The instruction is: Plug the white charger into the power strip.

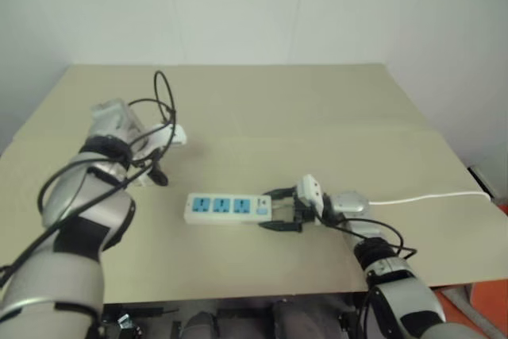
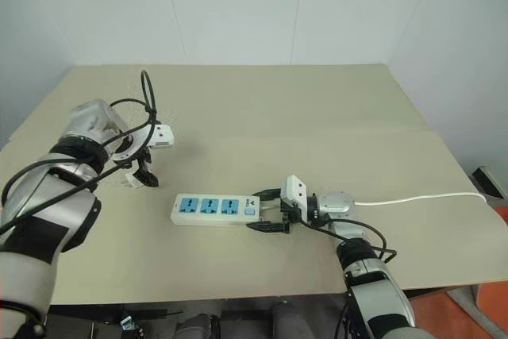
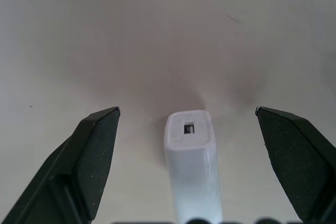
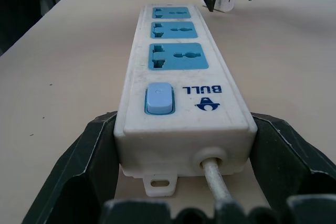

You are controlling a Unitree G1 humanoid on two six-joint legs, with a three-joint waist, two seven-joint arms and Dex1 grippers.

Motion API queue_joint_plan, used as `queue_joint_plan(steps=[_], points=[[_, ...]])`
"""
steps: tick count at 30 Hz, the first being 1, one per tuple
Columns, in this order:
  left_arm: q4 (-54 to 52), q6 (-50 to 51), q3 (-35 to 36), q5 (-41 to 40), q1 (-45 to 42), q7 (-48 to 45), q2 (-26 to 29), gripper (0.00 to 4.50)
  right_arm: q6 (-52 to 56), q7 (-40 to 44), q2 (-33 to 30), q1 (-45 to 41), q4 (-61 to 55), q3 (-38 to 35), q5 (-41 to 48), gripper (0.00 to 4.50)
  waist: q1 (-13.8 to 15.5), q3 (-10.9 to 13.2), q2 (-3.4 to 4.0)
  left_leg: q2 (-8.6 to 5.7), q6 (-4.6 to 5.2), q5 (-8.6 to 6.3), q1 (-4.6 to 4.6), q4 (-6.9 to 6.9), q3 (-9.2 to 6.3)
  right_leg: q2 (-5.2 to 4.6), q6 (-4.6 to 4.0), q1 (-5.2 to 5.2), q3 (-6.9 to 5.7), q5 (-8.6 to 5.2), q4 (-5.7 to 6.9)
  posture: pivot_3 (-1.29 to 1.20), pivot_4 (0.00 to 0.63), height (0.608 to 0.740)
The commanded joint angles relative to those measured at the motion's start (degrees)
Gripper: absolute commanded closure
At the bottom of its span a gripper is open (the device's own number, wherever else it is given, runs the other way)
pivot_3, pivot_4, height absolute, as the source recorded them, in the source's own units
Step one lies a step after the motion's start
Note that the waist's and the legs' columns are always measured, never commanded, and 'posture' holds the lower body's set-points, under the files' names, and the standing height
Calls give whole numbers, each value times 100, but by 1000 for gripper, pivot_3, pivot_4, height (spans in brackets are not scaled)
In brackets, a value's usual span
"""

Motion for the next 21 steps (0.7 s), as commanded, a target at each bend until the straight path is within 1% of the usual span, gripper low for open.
queue_joint_plan(steps=[1,6,9,10,12,13,14,15,18,19,21], points=[[95,37,93,121,-220,45,-22,0,-73,-127,93,35,78,138,-152,1098,-10,0,0,0,0,0,2,0,0,0,0,0,1,0,2,0,150,740],[149,57,113,230,-231,41,-62,0,-89,-152,109,33,105,178,-158,1098,-18,-1,-1,0,0,0,7,0,-1,2,0,1,2,0,7,0,150,740],[160,59,102,281,-236,34,-66,510,-138,-177,109,30,144,204,-184,1098,-18,-1,-1,0,0,0,10,0,-5,5,1,2,2,-1,11,0,150,740],[164,59,83,319,-234,48,-68,778,-148,-181,110,28,153,209,-186,1098,-18,-1,-1,0,0,0,11,0,-6,6,1,2,2,-1,12,0,150,740],[167,22,65,376,-213,112,-64,1469,-153,-185,114,18,166,210,-185,1098,-19,-1,-1,0,0,0,13,0,-8,7,2,3,2,-2,14,0,150,740],[180,58,103,370,-208,206,-84,1711,-157,-186,116,15,171,211,-187,1098,-19,-1,-1,0,0,0,13,0,-8,7,2,3,2,-2,14,0,150,740],[194,99,134,373,-211,281,-107,2147,-157,-183,115,13,174,210,-187,1098,-19,-1,-1,0,0,0,14,0,-8,7,3,4,2,-2,14,0,150,740],[200,104,150,377,-215,288,-118,2404,-158,-181,116,13,176,210,-186,1098,-19,-1,-2,0,0,0,15,0,-9,7,3,5,2,-2,14,0,150,740],[188,28,131,417,-237,163,-127,3379,-164,-182,112,16,189,211,-191,1098,-19,-2,-3,0,0,0,16,0,-9,7,3,6,2,-2,15,0,150,740],[178,-5,141,415,-244,127,-123,3475,-164,-179,109,14,195,211,-193,1098,-19,-2,-3,-1,0,0,18,0,-9,7,3,7,2,-2,16,0,150,740],[161,-28,199,385,-277,167,-132,3473,-167,-183,102,11,203,208,-197,1098,-19,-2,-3,-1,0,0,18,0,-10,8,3,7,2,-2,16,0,150,740]])
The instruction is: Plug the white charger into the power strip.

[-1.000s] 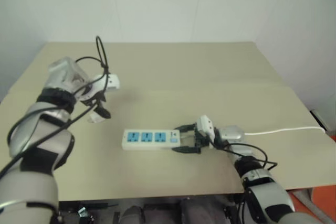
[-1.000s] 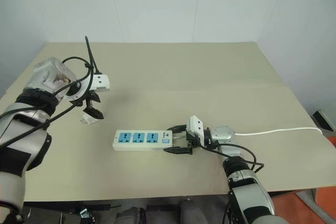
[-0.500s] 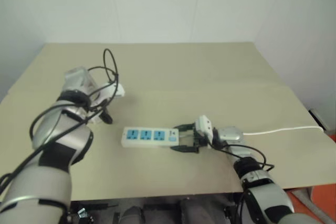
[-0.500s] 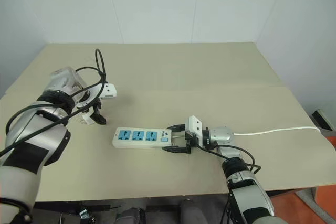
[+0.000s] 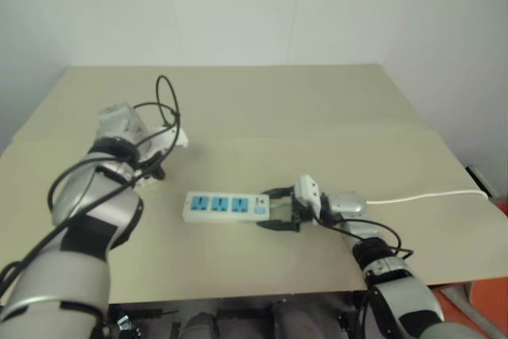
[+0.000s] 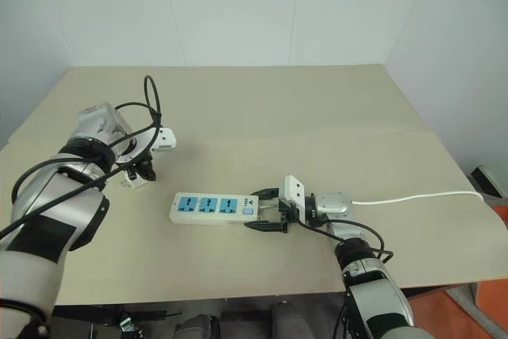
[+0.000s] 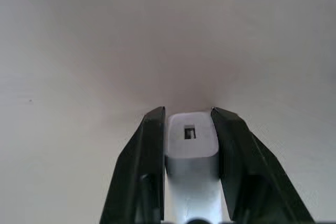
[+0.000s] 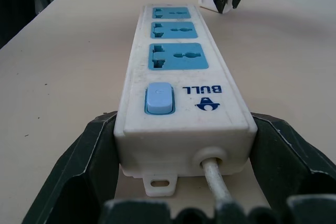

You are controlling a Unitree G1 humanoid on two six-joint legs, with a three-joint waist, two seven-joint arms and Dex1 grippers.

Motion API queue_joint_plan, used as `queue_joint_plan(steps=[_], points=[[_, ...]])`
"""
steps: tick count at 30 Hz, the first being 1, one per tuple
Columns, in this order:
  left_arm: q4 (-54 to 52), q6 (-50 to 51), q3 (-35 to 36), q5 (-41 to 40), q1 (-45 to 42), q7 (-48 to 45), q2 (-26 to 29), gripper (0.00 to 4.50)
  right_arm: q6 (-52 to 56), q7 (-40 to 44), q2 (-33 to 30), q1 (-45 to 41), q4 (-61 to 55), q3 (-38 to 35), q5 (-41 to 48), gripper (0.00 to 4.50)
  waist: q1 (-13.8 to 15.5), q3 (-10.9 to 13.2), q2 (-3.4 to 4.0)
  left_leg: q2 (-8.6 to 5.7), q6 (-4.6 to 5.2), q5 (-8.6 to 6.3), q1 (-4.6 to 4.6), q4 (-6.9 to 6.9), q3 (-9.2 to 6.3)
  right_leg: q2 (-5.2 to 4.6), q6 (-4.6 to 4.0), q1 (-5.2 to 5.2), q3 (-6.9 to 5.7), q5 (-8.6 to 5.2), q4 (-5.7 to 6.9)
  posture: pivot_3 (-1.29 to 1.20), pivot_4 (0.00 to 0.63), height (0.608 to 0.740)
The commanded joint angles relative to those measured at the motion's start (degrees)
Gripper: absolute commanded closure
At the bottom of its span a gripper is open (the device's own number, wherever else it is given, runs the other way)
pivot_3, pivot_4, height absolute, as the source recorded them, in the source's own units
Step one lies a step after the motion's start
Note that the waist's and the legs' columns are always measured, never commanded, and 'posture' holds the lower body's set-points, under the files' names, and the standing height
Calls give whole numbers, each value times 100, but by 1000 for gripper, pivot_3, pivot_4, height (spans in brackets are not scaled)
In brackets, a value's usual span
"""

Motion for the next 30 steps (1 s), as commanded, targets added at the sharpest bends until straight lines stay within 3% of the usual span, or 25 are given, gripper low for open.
queue_joint_plan(steps=[1,8,10,12,14,18,22,30], points=[[-56,-134,116,35,-278,16,26,3473,-43,-80,65,37,126,144,-177,1098,0,0,0,0,0,0,0,0,0,0,0,0,0,0,0,0,150,740],[-464,-407,1144,-856,-499,90,-3,3473,-13,-28,46,83,94,154,-162,1098,4,0,-2,0,0,0,-2,0,-1,-1,0,-1,0,0,0,0,150,740],[-691,-529,1802,-1466,-486,152,-10,3473,38,46,33,87,82,158,-135,1098,4,0,-2,0,0,0,-1,0,-1,-1,-1,0,0,1,0,0,150,740],[-1252,-1734,3110,-2741,89,356,-92,3473,265,227,6,51,84,138,-37,1098,3,-1,-3,1,-1,0,0,0,-1,-3,-2,-1,0,1,0,0,150,740],[-1669,-2152,3615,-3270,490,248,-99,3473,399,390,-39,21,93,130,16,1098,4,-3,-1,4,-1,0,5,-1,3,-10,-18,-1,1,11,7,0,150,740],[-2798,-1966,4026,-4171,1421,-480,-185,3473,338,448,-69,-80,318,130,-59,1098,18,-3,1,0,-1,0,7,-1,8,-14,-20,-4,0,12,21,0,150,740],[-3819,-470,4390,-5436,2165,-1210,-277,3473,264,423,-25,-207,627,132,-129,1098,31,-4,0,-1,-4,2,5,6,4,-15,-20,-1,-4,12,21,0,150,740],[-4894,567,4121,-6032,2942,-1350,-412,3473,41,312,65,-276,949,173,-235,1098,3,-8,-1,2,-4,2,61,8,0,-7,-18,60,-5,9,14,0,150,740]])
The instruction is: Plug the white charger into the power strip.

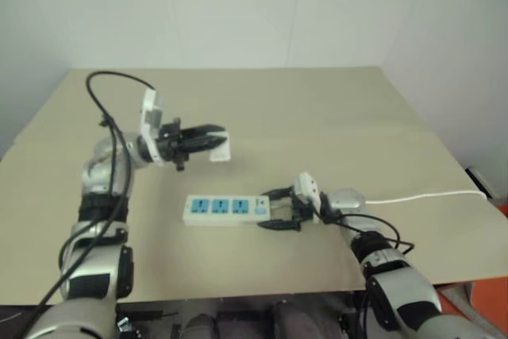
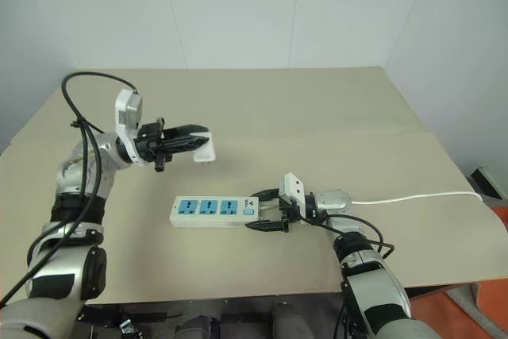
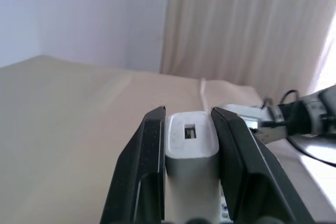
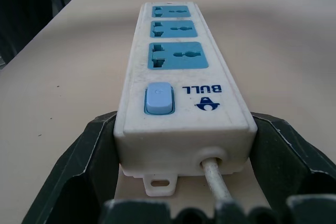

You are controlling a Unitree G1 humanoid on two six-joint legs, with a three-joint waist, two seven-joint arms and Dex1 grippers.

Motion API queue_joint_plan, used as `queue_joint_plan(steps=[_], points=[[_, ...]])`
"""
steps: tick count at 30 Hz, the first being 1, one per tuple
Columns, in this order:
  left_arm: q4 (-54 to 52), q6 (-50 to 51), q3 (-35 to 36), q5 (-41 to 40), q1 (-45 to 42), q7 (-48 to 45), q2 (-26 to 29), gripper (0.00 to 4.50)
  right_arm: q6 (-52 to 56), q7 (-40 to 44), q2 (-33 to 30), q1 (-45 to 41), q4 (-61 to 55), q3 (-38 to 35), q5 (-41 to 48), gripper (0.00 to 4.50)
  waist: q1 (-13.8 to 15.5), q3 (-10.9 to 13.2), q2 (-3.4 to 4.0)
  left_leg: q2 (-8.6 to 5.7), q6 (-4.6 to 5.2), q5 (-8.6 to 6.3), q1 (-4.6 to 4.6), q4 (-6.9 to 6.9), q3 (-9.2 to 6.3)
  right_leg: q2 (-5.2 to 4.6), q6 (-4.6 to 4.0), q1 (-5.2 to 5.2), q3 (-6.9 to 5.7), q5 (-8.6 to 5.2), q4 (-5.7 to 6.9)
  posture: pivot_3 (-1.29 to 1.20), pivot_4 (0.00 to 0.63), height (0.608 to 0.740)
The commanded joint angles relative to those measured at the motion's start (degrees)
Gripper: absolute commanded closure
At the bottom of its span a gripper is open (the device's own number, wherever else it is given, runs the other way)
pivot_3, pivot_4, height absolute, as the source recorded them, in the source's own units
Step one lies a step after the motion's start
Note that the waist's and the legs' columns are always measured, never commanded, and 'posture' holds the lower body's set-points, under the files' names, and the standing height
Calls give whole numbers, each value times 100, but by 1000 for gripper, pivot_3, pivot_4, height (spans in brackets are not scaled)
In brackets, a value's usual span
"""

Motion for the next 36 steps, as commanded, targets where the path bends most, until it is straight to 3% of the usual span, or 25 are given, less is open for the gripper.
queue_joint_plan(steps=[1,12,36], points=[[-427,476,-73,-351,-22,-46,-17,3473,-77,-59,44,104,239,178,-312,1098,3,0,0,0,0,0,3,0,-2,1,6,3,-1,-4,-1,0,150,740],[-436,-144,-694,-116,570,-522,-323,3473,-204,-139,68,89,316,180,-373,1098,-19,-2,1,0,0,0,42,-2,-3,1,38,45,0,-24,-8,0,150,740],[905,-1552,-1179,402,457,-632,-532,3473,-180,-143,20,293,64,231,-388,1098,-19,-4,1,0,0,0,38,-5,-3,2,42,46,0,-26,-19,0,150,740]])
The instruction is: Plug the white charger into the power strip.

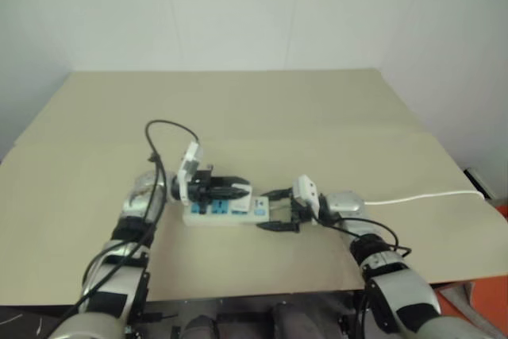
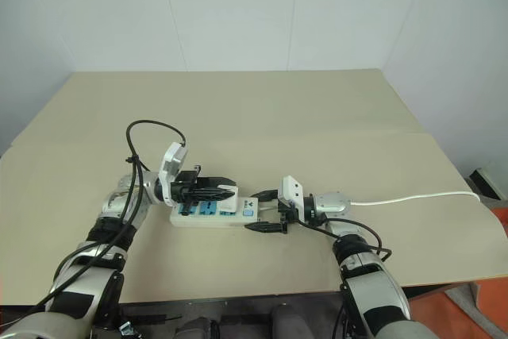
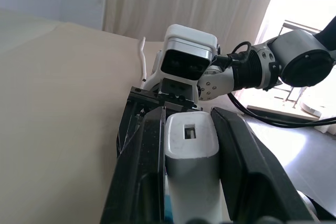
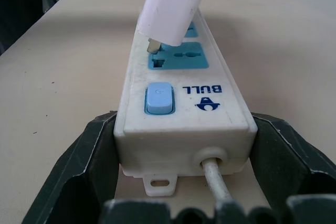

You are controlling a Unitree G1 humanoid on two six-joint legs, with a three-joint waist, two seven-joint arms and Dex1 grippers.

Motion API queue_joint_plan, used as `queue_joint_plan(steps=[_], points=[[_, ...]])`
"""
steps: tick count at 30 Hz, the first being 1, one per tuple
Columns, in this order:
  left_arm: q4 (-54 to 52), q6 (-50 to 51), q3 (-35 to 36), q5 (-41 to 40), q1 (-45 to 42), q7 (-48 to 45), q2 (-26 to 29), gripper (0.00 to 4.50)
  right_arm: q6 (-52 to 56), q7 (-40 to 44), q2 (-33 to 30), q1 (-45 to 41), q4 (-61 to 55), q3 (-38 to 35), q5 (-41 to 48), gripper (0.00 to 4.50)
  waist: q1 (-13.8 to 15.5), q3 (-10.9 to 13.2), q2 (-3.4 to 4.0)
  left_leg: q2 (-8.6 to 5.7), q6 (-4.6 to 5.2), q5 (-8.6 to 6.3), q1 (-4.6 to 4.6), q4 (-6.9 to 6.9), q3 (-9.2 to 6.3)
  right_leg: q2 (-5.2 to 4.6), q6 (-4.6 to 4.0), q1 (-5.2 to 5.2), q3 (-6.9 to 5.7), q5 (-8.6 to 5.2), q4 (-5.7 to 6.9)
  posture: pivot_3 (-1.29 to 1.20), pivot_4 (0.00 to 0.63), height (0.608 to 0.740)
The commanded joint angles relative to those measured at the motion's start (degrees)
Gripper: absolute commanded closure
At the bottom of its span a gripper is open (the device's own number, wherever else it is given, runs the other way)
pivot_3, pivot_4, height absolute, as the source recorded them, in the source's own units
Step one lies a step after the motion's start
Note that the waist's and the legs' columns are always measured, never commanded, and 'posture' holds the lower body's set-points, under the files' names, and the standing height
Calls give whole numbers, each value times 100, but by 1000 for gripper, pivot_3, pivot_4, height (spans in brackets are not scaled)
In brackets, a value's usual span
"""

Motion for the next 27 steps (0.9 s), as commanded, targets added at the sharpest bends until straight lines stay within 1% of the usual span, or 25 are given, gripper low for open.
queue_joint_plan(steps=[1,11,15,18,22,27], points=[[131,-253,-32,90,-123,-49,-18,3473,100,-14,0,185,117,223,-299,1098,1,0,0,0,0,0,0,0,0,0,0,0,0,0,-1,0,150,740],[499,-738,-6,187,-108,-49,-104,3473,111,-14,21,242,85,237,-291,1098,5,-2,-1,0,0,0,1,-2,0,0,0,1,0,-1,-3,0,150,740],[418,-902,30,75,27,-49,-77,3473,111,-5,7,251,67,239,-287,1098,8,-4,-2,0,0,0,2,-3,0,0,0,2,0,-1,-3,0,150,740],[233,-875,33,-57,215,-49,-20,3473,96,-5,-2,242,72,238,-287,1098,3,-5,-1,0,0,0,3,-3,0,0,1,2,0,-2,-3,0,150,740],[60,-1136,-149,-41,503,-49,171,3473,71,17,-6,226,84,237,-279,1098,-14,-6,-1,2,0,0,3,-7,0,1,0,2,1,-2,-7,0,150,740],[204,-1458,-290,37,600,-49,328,3473,27,17,14,232,89,267,-286,1098,-25,-8,-1,3,0,0,5,-10,0,2,-2,1,0,-3,-7,0,150,740]])
